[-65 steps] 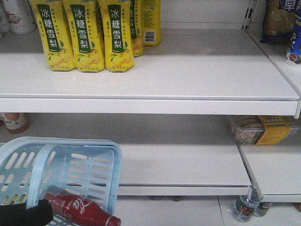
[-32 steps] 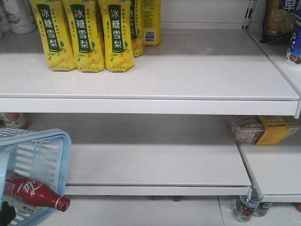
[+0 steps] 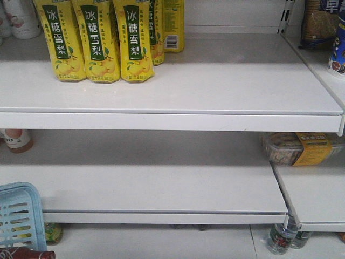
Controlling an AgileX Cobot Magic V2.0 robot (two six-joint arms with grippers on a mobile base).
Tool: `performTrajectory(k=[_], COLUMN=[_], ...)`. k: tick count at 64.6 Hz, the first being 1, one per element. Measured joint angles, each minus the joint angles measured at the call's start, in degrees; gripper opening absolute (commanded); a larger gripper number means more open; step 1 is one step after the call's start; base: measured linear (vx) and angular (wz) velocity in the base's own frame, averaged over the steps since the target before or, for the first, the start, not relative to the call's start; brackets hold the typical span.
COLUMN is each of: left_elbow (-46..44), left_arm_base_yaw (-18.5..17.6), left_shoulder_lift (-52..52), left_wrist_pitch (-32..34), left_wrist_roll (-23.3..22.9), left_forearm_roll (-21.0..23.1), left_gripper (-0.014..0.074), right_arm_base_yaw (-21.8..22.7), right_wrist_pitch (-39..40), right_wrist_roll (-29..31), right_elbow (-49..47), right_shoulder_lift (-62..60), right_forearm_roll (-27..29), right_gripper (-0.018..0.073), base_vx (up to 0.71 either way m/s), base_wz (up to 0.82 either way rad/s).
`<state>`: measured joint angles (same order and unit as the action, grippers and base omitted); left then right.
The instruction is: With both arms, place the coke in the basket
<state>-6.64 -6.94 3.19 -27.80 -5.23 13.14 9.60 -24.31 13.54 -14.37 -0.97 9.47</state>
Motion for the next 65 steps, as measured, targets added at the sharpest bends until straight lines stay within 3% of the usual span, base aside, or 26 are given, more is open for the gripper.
performTrajectory(k=[10,29,65], left_elbow=[2.8,8.8,8.8], left_arm_base_yaw=[0.0,0.0,0.0], left_shoulder_lift=[-0.5,-0.6,-0.6], left_wrist_pitch=[5.8,19.2,19.6], left_wrist_roll=[-7.0,-8.4,-8.7], left_forearm_roll=[-6.8,-15.9,-17.8], left_gripper=[-0.0006,-0.0006,-0.0006], right_arm_base_yaw=[0.0,0.0,0.0], right_wrist_pitch=[0.0,0.0,0.0], right_wrist_roll=[0.0,0.0,0.0], right_elbow=[0.0,0.0,0.0], right_shoulder_lift=[0.0,0.0,0.0], right_forearm_roll=[0.0,0.0,0.0], right_gripper=[-0.001,-0.001,-0.001], base_vx=[0.0,0.0,0.0], base_wz=[0.0,0.0,0.0])
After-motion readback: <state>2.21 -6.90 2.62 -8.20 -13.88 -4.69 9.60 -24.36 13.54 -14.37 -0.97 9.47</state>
